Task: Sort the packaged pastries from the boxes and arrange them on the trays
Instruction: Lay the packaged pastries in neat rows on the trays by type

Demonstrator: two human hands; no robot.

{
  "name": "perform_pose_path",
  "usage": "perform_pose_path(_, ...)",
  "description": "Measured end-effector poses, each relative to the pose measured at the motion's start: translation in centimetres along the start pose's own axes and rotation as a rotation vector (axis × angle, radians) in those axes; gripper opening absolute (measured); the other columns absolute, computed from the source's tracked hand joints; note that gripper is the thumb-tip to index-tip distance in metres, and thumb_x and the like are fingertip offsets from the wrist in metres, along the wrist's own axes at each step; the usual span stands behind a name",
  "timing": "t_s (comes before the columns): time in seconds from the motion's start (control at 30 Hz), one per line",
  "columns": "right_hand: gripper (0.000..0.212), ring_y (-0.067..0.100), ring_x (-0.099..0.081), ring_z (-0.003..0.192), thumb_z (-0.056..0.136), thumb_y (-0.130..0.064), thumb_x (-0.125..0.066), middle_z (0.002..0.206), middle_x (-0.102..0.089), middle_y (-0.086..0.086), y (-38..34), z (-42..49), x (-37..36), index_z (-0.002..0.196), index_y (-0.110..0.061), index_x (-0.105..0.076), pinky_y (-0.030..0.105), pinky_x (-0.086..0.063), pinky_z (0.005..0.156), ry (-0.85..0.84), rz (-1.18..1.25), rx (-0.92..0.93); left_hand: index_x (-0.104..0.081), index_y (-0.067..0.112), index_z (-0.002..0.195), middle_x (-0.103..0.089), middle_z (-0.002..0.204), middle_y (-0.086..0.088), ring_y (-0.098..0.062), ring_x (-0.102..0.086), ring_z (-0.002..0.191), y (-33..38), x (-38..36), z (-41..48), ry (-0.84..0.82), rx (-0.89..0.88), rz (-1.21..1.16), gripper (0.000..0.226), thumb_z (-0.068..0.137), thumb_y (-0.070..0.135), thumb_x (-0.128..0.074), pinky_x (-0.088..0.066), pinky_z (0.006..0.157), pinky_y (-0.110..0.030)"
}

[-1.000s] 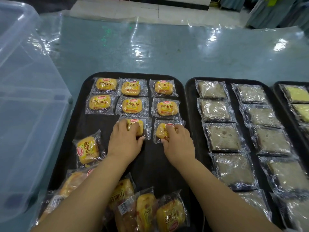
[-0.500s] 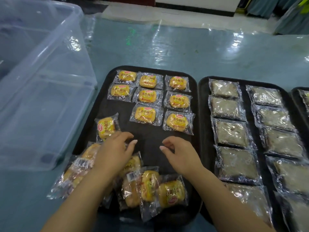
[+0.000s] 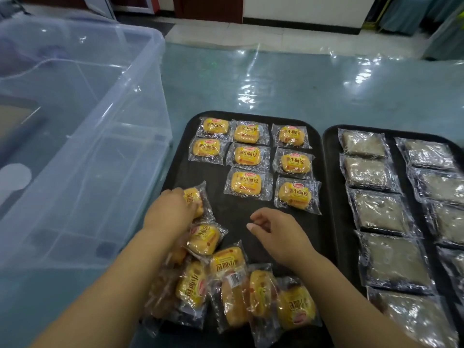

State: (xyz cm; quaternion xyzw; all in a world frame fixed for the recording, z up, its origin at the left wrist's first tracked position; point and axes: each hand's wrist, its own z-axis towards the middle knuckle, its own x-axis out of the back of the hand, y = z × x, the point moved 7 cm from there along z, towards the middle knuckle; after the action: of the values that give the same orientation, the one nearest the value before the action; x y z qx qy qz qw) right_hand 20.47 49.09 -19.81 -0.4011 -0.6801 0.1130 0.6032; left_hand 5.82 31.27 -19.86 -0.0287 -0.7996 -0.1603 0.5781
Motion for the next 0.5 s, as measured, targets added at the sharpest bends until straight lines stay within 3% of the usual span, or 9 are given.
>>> perform_pose_path(0.1, 0.028, 0.005, -0.056, 0.091, 0.091, -0.039, -0.058, 0.099, -0.061, -0.012, -0.5, 0.5, -0.3, 0.116, -0.027, -0.059, 0.027, -0.051, 0.083, 0.017, -0.018, -0.041, -0.047, 0.007, 0.124, -0.051, 0.121, -0.014, -0.031, -0.054, 0.108, 0.3, -1.2, 1.7, -0.089, 0.048, 0.093, 0.064, 0.086, 0.057, -0.052, -0.046, 0.085, -0.039)
perform_pose_path(0.17, 0.028, 0.005, -0.056, 0.091, 0.091, -0.039, -0.057, 0.1, -0.061, -0.012, -0.6, 0.6, -0.5, 0.116, -0.027, -0.059, 0.027, -0.05, 0.082, 0.019, -0.038, -0.062, -0.044, 0.006, 0.128, -0.048, 0.126, -0.015, -0.032, -0.051, 0.113, 0.7, -1.5, 2.4, -0.076, 0.036, 0.102, 0.067, 0.083, 0.053, -0.059, -0.045, 0.09, -0.04)
perform_pose_path(0.37, 0.03, 0.005, -0.055, 0.092, 0.091, -0.04, -0.057, 0.103, -0.06, -0.012, -0.3, 0.5, -0.4, 0.118, -0.029, -0.057, 0.026, -0.05, 0.082, 0.029, -0.057, -0.128, -0.041, 0.018, 0.139, -0.042, 0.141, -0.003, -0.029, -0.037, 0.126, 2.8, -1.1, 4.1, -0.006, -0.315, 0.099, 0.058, 0.085, 0.005, -0.055, -0.035, 0.103, -0.044)
perform_pose_path(0.5, 0.029, 0.002, -0.055, 0.09, 0.091, -0.041, -0.057, 0.1, -0.06, -0.014, 0.2, 0.5, -0.4, 0.118, -0.031, -0.056, 0.025, -0.051, 0.081, 0.034, -0.057, -0.16, -0.041, 0.027, 0.14, -0.033, 0.15, 0.003, -0.029, -0.02, 0.138, 2.8, -0.9, 5.1, 0.014, -0.409, 0.069, 0.065, 0.084, -0.006, -0.05, -0.022, 0.112, -0.04)
